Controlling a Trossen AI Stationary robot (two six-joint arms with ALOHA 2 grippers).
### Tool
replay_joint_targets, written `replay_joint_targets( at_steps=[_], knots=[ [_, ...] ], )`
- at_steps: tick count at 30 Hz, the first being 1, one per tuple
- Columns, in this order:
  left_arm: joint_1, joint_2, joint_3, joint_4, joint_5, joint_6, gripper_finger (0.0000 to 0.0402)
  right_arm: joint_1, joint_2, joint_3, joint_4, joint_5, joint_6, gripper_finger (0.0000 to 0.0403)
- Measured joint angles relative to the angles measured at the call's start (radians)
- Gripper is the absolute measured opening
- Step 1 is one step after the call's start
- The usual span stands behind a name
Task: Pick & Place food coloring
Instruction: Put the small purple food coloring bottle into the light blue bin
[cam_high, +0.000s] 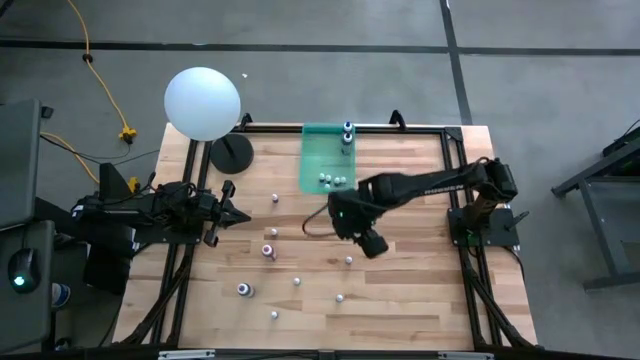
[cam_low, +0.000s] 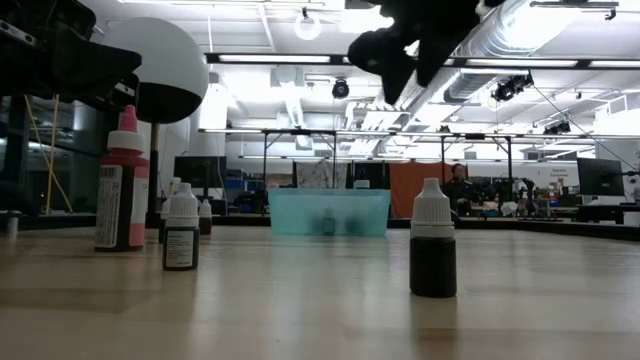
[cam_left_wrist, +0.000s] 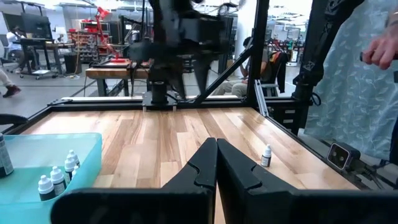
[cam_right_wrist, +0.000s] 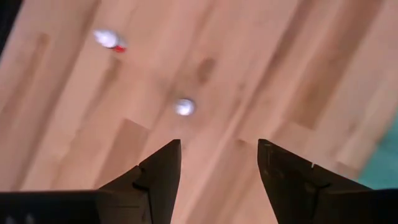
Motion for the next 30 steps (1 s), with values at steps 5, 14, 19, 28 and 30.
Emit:
replay_joint_targets(
  at_steps=[5, 14, 19, 28, 30],
  knots=[
    [0.0, 0.0, 0.0, 0.0, 0.0, 0.0, 0.0001, 0.074, 0.001, -0.061, 0.028, 0.001, 0.146, 0.02],
    [0.0, 0.0, 0.0, 0.0, -0.001, 0.0, 0.0001, 0.146, 0.001, -0.261, 0.263, 0.001, 0.366, 0.02],
    [0.0, 0.0, 0.0, 0.0, -0.001, 0.0, 0.0001, 0.146, 0.002, -0.37, 0.427, 0.028, 0.466, 0.0201],
    [0.0, 0.0, 0.0, 0.0, -0.001, 0.0, 0.0001, 0.146, 0.002, -0.45, 0.562, 0.099, 0.536, 0.02],
    [0.0, 0.0, 0.0, 0.0, -0.001, 0.0, 0.0001, 0.146, 0.002, -0.454, 0.571, 0.102, 0.538, 0.02]
  ],
)
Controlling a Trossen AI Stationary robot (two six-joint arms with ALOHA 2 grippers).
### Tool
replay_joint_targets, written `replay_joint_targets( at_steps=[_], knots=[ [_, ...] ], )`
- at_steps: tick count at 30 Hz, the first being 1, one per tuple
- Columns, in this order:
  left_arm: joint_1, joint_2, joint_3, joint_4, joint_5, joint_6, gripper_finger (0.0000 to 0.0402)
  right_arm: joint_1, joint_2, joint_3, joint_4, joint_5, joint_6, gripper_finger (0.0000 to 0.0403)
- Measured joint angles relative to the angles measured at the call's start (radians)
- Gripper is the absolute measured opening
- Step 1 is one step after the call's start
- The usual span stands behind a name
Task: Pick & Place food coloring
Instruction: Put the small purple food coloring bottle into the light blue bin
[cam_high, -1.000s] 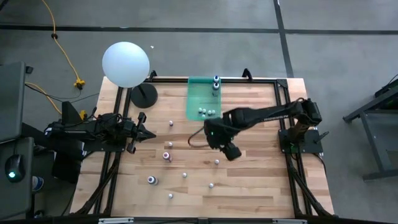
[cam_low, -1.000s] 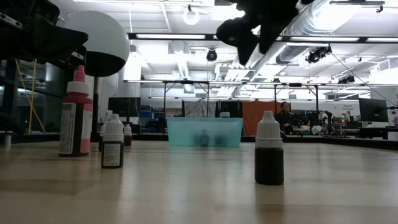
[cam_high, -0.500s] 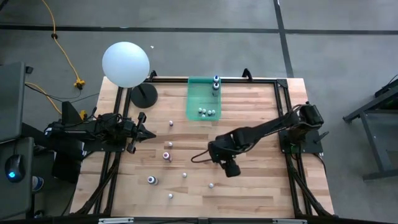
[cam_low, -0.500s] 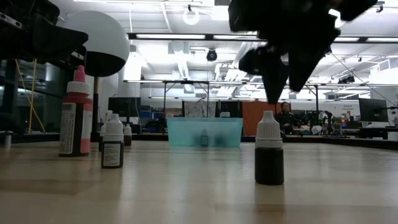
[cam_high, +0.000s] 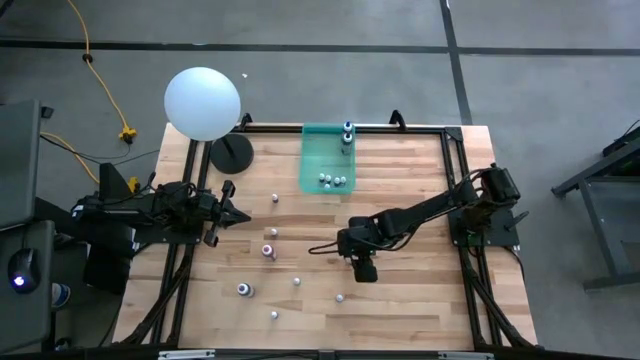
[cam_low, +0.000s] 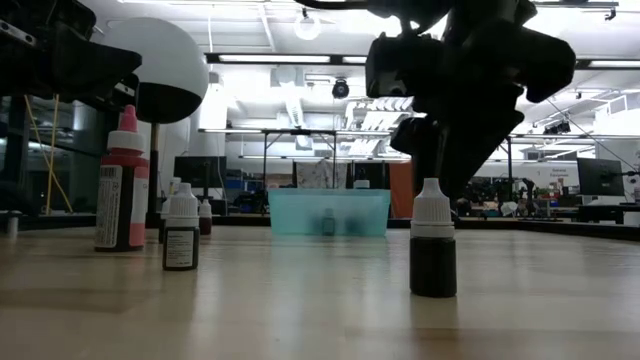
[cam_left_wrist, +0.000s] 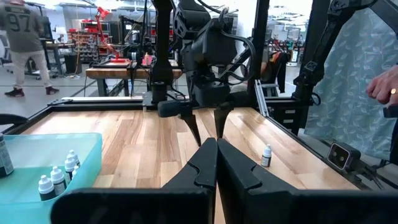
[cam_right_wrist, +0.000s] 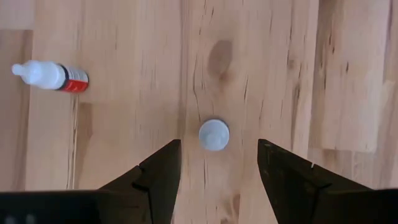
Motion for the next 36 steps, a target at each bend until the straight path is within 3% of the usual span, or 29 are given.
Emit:
replay_joint_targets(
  at_steps=[36],
  knots=[
    [0.0, 0.0, 0.0, 0.0, 0.0, 0.0, 0.0001, 0.019, 0.042, -0.003, 0.058, 0.042, 0.009, 0.0192]
  ],
)
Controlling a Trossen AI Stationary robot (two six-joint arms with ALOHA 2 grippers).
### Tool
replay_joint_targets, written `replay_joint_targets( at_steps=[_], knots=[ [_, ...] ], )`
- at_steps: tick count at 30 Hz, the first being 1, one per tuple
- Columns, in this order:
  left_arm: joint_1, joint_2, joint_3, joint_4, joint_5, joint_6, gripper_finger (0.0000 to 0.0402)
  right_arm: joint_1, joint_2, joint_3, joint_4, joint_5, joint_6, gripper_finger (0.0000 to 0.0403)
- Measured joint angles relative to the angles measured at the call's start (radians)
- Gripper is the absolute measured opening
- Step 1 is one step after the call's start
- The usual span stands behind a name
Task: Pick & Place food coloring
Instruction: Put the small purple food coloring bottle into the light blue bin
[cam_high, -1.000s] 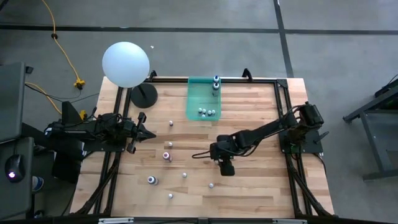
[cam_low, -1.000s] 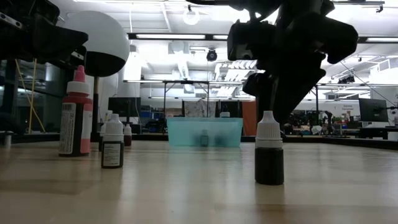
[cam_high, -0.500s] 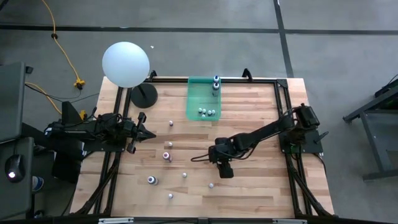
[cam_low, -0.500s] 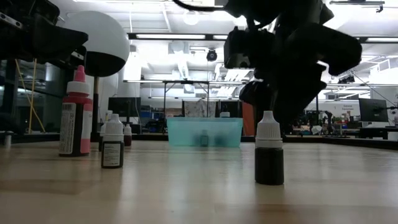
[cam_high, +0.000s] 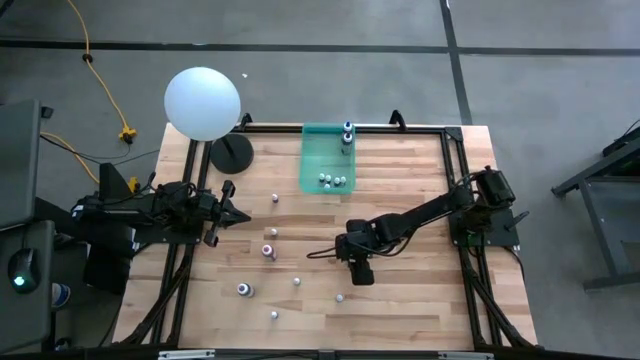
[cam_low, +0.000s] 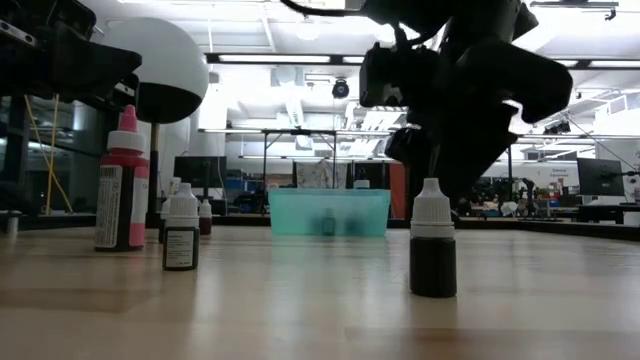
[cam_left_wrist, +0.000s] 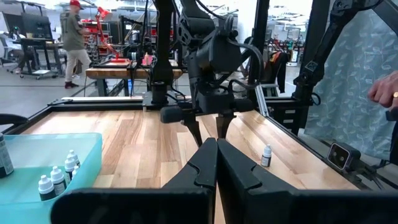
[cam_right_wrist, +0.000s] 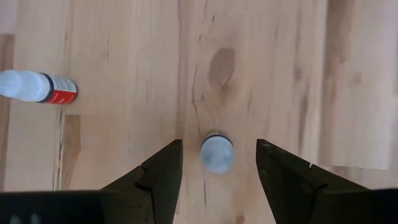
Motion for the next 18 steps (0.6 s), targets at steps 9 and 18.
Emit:
replay_joint_targets(
  at_steps=[9, 18],
  knots=[
    [0.0, 0.0, 0.0, 0.0, 0.0, 0.0, 0.0001, 0.002, -0.01, 0.002, -0.014, 0.0, -0.001, 0.0192],
    [0.0, 0.0, 0.0, 0.0, 0.0, 0.0, 0.0001, 0.002, -0.01, 0.002, -0.025, 0.001, 0.0, 0.0173]
  ],
)
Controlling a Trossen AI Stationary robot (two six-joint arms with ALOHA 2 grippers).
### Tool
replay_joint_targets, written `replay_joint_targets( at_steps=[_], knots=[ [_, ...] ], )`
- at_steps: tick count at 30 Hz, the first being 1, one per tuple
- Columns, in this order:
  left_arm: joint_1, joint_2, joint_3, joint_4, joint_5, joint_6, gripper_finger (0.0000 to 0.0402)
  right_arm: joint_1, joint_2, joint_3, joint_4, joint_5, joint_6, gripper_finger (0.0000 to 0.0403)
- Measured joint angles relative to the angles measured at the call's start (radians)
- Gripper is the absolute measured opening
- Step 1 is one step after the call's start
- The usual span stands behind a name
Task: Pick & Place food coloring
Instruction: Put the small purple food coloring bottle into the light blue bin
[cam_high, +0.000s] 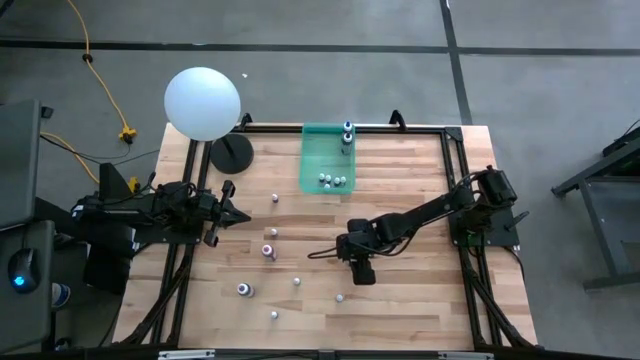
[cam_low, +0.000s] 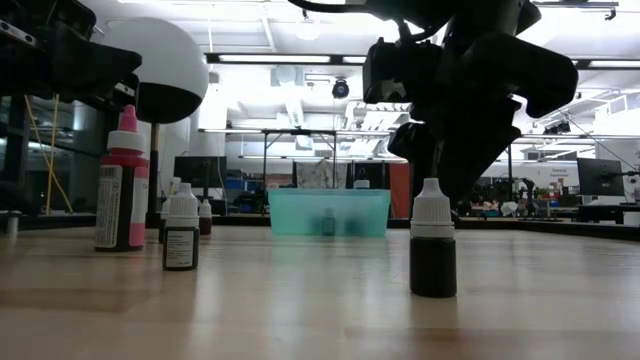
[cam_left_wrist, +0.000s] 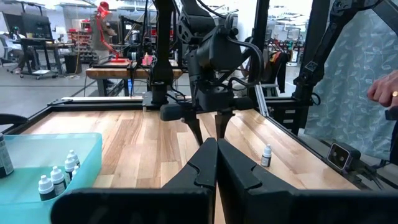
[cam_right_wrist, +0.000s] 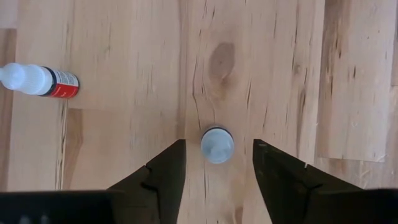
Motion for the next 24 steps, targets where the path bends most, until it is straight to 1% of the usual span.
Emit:
replay_joint_targets(
  at_steps=[6, 14, 20, 24],
  knots=[
    [0.0, 0.0, 0.0, 0.0, 0.0, 0.0, 0.0001, 0.0, 0.0, 0.0, 0.0, -0.002, 0.0, 0.0132],
    [0.0, 0.0, 0.0, 0.0, 0.0, 0.0, 0.0001, 0.0, 0.0, 0.0, 0.005, -0.009, 0.0, 0.0091],
    [0.0, 0.0, 0.0, 0.0, 0.0, 0.0, 0.0001, 0.0, -0.001, 0.0, 0.011, -0.013, -0.001, 0.0044],
    [0.0, 0.0, 0.0, 0.0, 0.0, 0.0, 0.0001, 0.0, -0.001, 0.0, 0.011, -0.029, 0.0, 0.0039]
  ],
)
